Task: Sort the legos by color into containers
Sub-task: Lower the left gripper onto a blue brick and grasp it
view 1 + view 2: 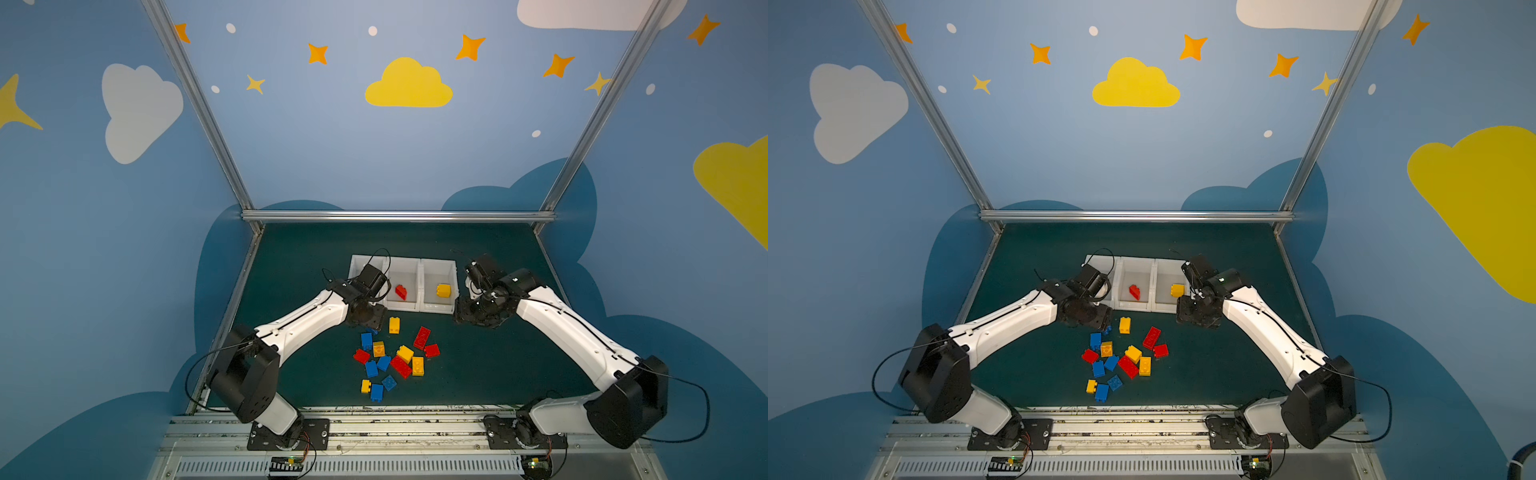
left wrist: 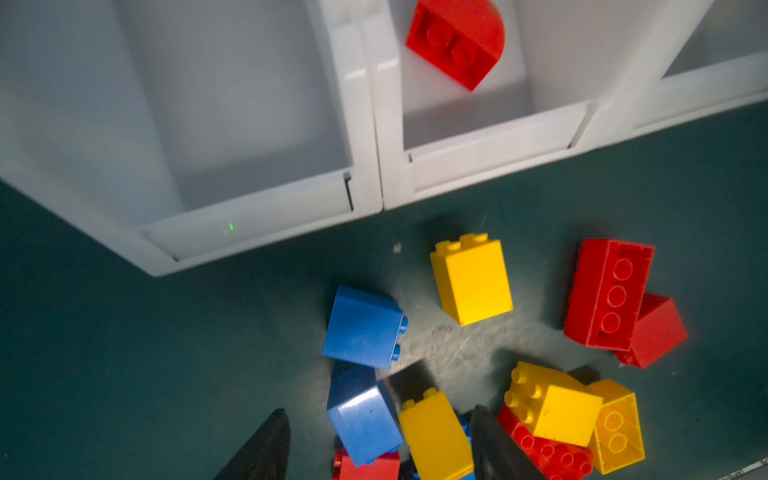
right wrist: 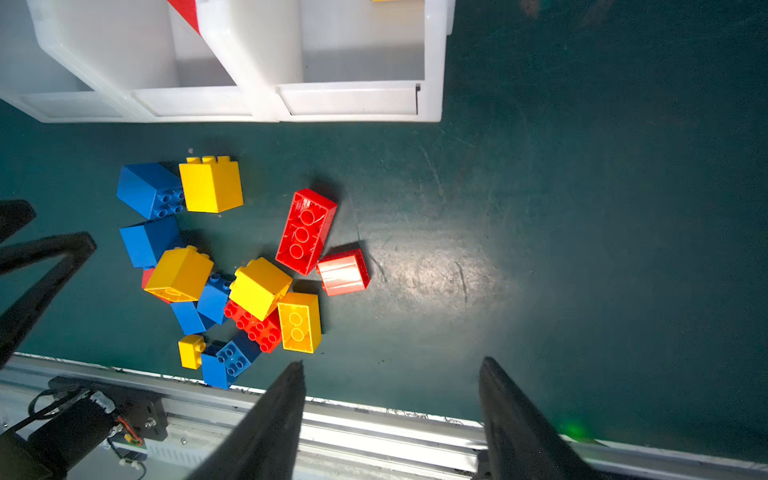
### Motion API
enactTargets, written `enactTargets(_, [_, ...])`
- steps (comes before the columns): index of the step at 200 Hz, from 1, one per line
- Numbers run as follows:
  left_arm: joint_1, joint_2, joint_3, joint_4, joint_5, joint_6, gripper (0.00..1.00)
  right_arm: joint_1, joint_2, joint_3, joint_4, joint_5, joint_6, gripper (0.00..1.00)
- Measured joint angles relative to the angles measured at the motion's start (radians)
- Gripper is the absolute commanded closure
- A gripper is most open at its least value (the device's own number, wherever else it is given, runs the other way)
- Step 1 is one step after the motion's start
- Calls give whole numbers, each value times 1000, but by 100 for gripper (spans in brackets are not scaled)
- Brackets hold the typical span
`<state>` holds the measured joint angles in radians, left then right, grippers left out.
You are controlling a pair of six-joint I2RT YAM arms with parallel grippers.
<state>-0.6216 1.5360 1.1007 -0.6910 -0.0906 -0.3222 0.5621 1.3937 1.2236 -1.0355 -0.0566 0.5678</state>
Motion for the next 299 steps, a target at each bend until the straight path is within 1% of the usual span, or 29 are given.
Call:
enactTargets(42, [0, -2, -67, 43, 12, -3, 28, 40, 55, 9, 40, -11, -2, 33])
enactTargets(69, [0, 31, -83, 80, 18, 10, 25, 66, 72, 9, 48, -14, 0, 33])
enactTargets(113, [0, 133, -46, 111, 15, 77, 24, 91, 80, 9, 48, -11, 10, 33])
enactTargets(165, [3, 190, 11, 109, -26, 152, 23, 96, 80, 9, 54, -5, 39, 33])
enactTargets(204, [18, 258, 74, 109, -40, 191, 29, 96, 101, 25, 56, -3, 40, 33])
enactTargets(242, [24, 290, 83, 108, -29, 204, 40, 96, 108, 31, 55, 4, 40, 33])
enactTargets(299, [24, 291, 57, 116, -8, 199, 56, 96, 108, 31, 55, 10, 41, 34])
